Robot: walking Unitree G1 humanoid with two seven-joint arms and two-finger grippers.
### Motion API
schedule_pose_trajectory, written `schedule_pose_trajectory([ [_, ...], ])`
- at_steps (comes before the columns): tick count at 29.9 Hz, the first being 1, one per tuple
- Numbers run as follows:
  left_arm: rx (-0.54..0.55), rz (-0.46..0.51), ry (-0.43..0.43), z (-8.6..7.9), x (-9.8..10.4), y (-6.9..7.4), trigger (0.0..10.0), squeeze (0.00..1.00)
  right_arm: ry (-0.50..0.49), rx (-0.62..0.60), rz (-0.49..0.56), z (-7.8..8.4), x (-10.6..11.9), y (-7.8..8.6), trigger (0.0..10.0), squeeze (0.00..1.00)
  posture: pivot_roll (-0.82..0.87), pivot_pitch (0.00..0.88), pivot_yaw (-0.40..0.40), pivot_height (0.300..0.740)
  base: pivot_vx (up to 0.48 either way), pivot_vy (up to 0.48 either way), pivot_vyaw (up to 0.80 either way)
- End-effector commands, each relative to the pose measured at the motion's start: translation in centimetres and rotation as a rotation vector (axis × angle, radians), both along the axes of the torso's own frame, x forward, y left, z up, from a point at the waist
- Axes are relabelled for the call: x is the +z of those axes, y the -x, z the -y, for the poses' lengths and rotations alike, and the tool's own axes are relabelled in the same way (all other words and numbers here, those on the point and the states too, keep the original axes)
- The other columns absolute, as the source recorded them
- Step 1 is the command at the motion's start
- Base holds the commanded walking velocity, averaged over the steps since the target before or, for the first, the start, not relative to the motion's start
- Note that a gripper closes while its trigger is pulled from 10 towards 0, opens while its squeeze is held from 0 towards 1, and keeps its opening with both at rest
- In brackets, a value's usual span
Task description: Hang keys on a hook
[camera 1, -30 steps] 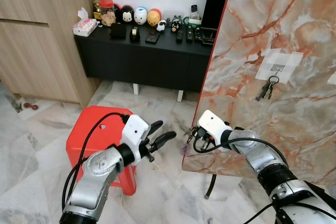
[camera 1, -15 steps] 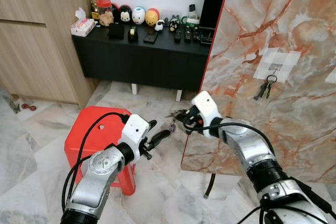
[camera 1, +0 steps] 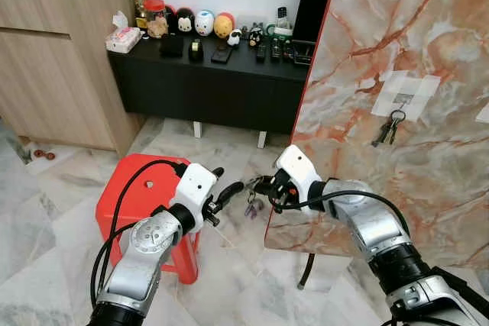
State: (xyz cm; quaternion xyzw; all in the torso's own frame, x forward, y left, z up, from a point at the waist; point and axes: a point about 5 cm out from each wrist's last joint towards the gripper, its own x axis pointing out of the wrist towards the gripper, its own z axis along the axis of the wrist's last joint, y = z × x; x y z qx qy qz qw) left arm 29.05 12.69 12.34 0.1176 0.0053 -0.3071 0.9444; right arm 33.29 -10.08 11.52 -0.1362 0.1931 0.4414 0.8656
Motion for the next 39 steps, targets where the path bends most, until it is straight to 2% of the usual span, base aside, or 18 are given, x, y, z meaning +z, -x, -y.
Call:
schedule_pose_trajectory([
  [1,-0.066,-0.013,0.011,0.7,0.1,0.6,10.0,0.0,0.003,-0.016,0.002,0.1,0.2,-0.2,10.0,0.0,0.16,0.034,-0.129,0.74,0.0,0.0,0.0],
  [9,-0.172,-0.072,0.039,1.5,-0.2,1.7,10.0,0.0,0.004,-0.017,-0.004,-0.2,0.2,-0.1,10.0,0.0,0.16,0.039,-0.138,0.74,0.0,0.0,0.0],
  [12,-0.169,-0.071,0.038,1.5,-0.2,1.7,10.0,0.0,-0.02,-0.016,-0.004,-0.4,0.5,-0.2,10.0,0.0,0.16,0.042,-0.14,0.74,0.0,0.0,0.0],
  [27,-0.116,-0.064,0.021,1.4,-0.6,1.1,10.0,0.0,-0.014,0.02,0.012,-0.7,0.9,0.1,10.0,0.0,0.15,0.049,-0.143,0.74,0.0,0.0,0.0],
  [38,-0.128,-0.052,0.028,1.6,-0.3,1.0,10.0,0.0,-0.017,0.035,0.012,-0.9,0.9,0.3,10.0,0.0,0.15,0.051,-0.14,0.74,0.0,0.0,0.0],
  [39,-0.13,-0.056,0.03,1.7,-0.3,1.0,9.8,0.0,-0.018,0.036,0.011,-0.9,0.9,0.3,10.0,0.0,0.15,0.051,-0.14,0.74,0.0,0.0,0.0],
])
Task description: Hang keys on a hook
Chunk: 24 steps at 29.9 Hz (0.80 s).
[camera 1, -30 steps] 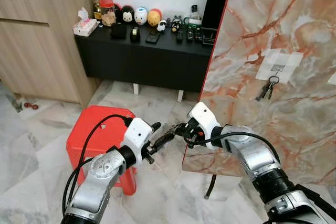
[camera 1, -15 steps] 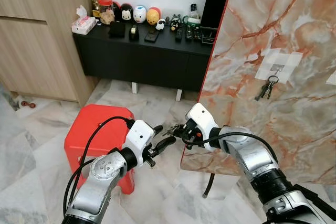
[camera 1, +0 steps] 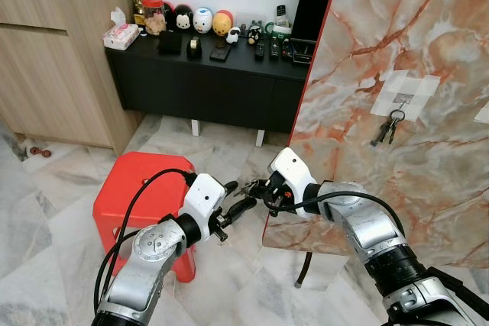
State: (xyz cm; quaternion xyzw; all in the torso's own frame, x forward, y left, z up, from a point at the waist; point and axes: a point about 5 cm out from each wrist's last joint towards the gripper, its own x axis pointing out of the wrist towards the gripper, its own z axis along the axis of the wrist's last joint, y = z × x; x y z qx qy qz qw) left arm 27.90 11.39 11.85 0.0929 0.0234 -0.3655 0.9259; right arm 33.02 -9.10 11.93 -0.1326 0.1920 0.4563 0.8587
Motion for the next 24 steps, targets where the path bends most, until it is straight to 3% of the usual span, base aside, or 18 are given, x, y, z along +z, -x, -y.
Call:
schedule_pose_trajectory([
  [1,-0.014,0.005,0.0,0.36,0.15,-0.14,9.8,0.0,-0.007,0.005,0.019,0.09,0.54,0.05,10.0,0.0,0.15,0.051,-0.14,0.74,0.0,0.0,0.0],
  [2,-0.016,0.002,0.001,0.38,0.11,-0.12,9.2,0.0,-0.008,0.006,0.018,0.08,0.52,0.07,10.0,0.0,0.15,0.051,-0.139,0.74,0.0,0.0,0.0],
  [3,-0.017,0.001,0.0,0.39,0.07,-0.11,5.1,0.0,-0.009,0.007,0.017,0.07,0.51,0.08,10.0,0.0,0.15,0.052,-0.139,0.74,0.0,0.0,0.0],
  [4,-0.017,0.001,0.0,0.4,0.05,-0.11,5.1,0.0,-0.01,0.008,0.017,0.07,0.51,0.09,10.0,0.0,0.15,0.052,-0.139,0.74,0.0,0.0,0.0],
  [5,-0.017,0.0,-0.001,0.4,0.02,-0.1,1.4,0.0,-0.011,0.009,0.016,0.05,0.5,0.11,10.0,0.0,0.15,0.051,-0.139,0.74,0.0,0.0,0.0],
  [6,-0.016,-0.001,-0.002,0.4,-0.01,-0.1,0.0,0.0,-0.011,0.01,0.016,0.03,0.5,0.12,10.0,0.0,0.15,0.051,-0.139,0.74,0.0,0.0,0.0],
  [24,-0.018,-0.002,0.007,0.73,-0.12,-0.13,0.0,0.0,-0.014,0.042,0.015,-0.11,0.61,0.28,10.0,0.0,0.15,0.053,-0.143,0.74,0.0,0.0,0.0],
])
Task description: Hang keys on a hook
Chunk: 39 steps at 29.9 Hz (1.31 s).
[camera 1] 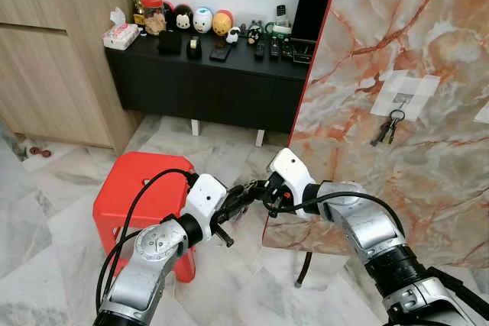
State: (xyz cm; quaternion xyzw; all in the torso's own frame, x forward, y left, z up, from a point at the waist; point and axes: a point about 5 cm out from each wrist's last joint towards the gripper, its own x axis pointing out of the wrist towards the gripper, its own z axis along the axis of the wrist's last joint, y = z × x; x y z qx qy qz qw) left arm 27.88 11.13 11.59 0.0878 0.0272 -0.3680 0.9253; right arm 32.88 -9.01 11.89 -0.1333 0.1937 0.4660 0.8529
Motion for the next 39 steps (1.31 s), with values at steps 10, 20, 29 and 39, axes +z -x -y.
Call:
schedule_pose_trajectory([
  [10,-0.013,0.01,0.0,0.5,0.1,-0.2,0.0,0.0,-0.016,0.026,0.021,0.0,0.6,0.2,10.0,0.0,0.15,0.053,-0.143,0.74,0.0,0.0,0.0],
  [20,-0.006,0.007,0.004,0.5,0.1,-0.2,0.0,0.0,0.0,0.016,0.024,0.5,0.3,0.1,10.0,0.0,0.16,0.054,-0.143,0.74,0.0,0.0,0.0],
  [29,0.004,0.004,0.009,0.4,0.0,-0.2,0.0,0.0,0.005,0.017,0.008,0.9,-0.1,0.4,10.0,1.0,0.15,0.051,-0.142,0.74,0.0,0.0,0.0],
  [39,0.017,0.001,0.006,0.4,-0.1,-0.3,0.0,0.0,0.045,0.036,-0.01,1.7,-0.8,0.7,10.0,1.0,0.15,0.049,-0.143,0.74,0.0,0.0,0.0],
])
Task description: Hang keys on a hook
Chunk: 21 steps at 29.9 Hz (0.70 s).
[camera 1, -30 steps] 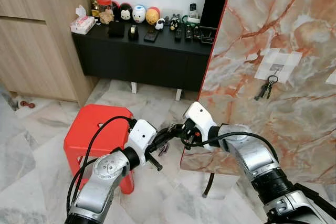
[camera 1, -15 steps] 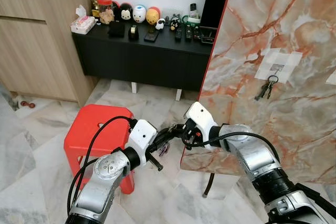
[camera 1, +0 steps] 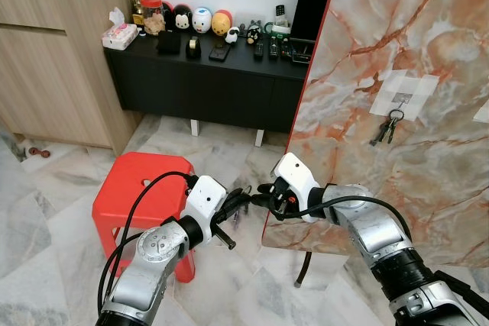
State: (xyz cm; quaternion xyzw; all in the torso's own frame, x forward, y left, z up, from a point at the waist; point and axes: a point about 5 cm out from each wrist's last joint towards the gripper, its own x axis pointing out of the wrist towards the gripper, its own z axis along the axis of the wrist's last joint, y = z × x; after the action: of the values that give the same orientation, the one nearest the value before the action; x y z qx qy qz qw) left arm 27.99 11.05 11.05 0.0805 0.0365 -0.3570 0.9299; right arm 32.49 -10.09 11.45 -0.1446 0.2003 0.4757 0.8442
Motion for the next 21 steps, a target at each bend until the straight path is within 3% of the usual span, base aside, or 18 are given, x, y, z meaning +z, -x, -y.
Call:
schedule_pose_trajectory([
  [1,-0.008,0.021,-0.002,0.3,0.4,-0.2,0.0,0.0,0.038,0.014,-0.008,0.9,-0.6,0.4,10.0,1.0,0.15,0.051,-0.144,0.74,0.0,0.0,0.0],
  [10,0.032,0.015,-0.006,-0.1,0.0,-0.1,0.0,0.0,0.073,-0.07,-0.046,3.2,-2.1,0.5,10.0,1.0,0.16,0.053,-0.142,0.74,0.0,0.0,0.0],
  [11,0.036,0.013,-0.006,-0.2,-0.1,-0.1,0.0,0.0,0.075,-0.097,-0.049,3.5,-2.3,0.4,10.0,0.69,0.15,0.052,-0.142,0.74,0.0,0.0,0.0],
  [12,0.036,0.013,-0.006,-0.2,-0.1,-0.1,0.0,0.0,0.075,-0.097,-0.049,3.5,-2.3,0.4,10.0,0.69,0.15,0.052,-0.142,0.74,0.0,0.0,0.0],
  [13,0.048,0.008,-0.007,-0.4,-0.4,0.0,0.0,0.0,0.062,-0.158,-0.066,4.1,-2.9,0.4,10.0,0.07,0.16,0.053,-0.141,0.74,0.0,0.0,0.0],
  [14,0.063,0.005,-0.008,-0.6,-0.6,0.0,0.0,0.0,0.043,-0.193,-0.077,4.4,-3.2,0.4,10.0,0.0,0.16,0.053,-0.141,0.74,0.0,0.0,0.0],
  [16,0.112,0.013,-0.023,-1.1,-1.0,-0.2,0.0,0.0,0.003,-0.261,-0.105,4.8,-3.9,0.5,10.0,0.0,0.16,0.053,-0.142,0.74,0.0,0.0,0.0],
  [18,0.223,-0.004,-0.079,-2.4,-2.2,-0.7,6.3,0.0,-0.029,-0.381,-0.155,5.5,-5.4,0.9,10.0,0.0,0.16,0.053,-0.142,0.74,0.0,0.0,0.0],
  [19,0.223,-0.004,-0.079,-2.4,-2.2,-0.7,6.3,0.0,-0.029,-0.381,-0.155,5.5,-5.4,0.9,10.0,0.0,0.16,0.053,-0.142,0.74,0.0,0.0,0.0],
  [20,0.267,-0.027,-0.093,-3.1,-2.9,-0.8,10.0,0.0,-0.037,-0.419,-0.178,5.6,-6.3,1.2,10.0,0.0,0.15,0.051,-0.14,0.74,0.0,0.0,0.0],
  [21,0.292,-0.042,-0.1,-3.5,-3.4,-0.8,10.0,0.0,-0.04,-0.44,-0.192,5.6,-6.8,1.4,10.0,0.0,0.15,0.05,-0.138,0.74,0.0,0.0,0.0],
])
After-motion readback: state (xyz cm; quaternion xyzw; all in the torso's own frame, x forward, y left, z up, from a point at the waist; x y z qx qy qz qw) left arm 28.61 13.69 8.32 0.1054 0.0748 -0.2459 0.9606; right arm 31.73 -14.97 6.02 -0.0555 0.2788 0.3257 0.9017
